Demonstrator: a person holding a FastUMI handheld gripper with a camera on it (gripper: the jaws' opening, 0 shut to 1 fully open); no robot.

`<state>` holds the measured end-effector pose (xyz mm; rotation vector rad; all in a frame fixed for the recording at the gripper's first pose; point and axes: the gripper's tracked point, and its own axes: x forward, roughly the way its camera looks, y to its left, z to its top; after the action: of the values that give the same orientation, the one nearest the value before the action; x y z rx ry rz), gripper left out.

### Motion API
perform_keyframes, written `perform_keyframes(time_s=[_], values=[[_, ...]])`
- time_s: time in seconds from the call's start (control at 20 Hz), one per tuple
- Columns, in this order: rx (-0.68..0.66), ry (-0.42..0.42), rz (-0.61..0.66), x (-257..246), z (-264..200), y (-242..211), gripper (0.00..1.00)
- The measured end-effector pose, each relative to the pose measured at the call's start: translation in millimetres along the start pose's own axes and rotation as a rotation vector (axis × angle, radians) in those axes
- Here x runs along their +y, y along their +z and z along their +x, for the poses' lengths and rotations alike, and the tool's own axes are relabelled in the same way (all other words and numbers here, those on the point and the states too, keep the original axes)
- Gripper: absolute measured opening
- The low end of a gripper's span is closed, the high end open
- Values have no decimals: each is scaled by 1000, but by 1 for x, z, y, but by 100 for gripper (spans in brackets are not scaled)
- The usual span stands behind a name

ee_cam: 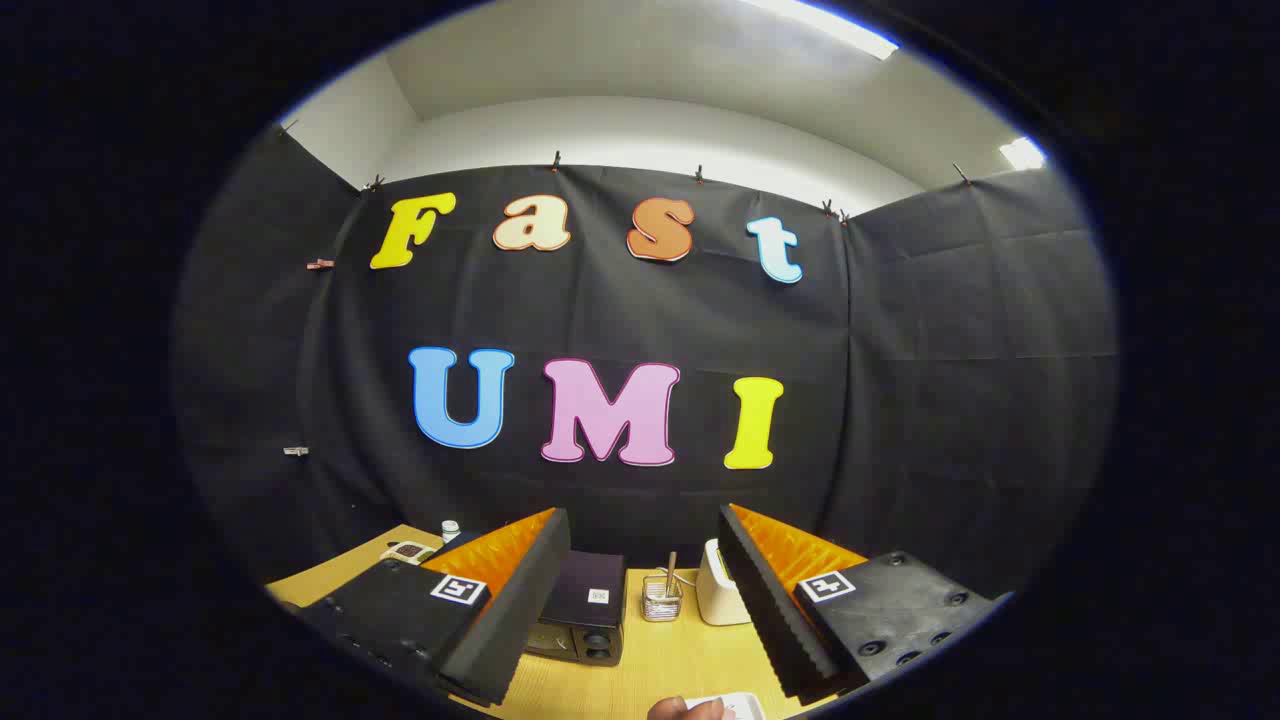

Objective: Open the toaster oven, put the food inside, and close the toaster oven door.

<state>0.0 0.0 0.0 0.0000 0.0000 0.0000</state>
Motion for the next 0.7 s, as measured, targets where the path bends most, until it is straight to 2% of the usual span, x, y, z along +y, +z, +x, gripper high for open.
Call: perform_keyframes(time_s=[0.7], values=[[4,-7,-21,3,6,-2,97]])
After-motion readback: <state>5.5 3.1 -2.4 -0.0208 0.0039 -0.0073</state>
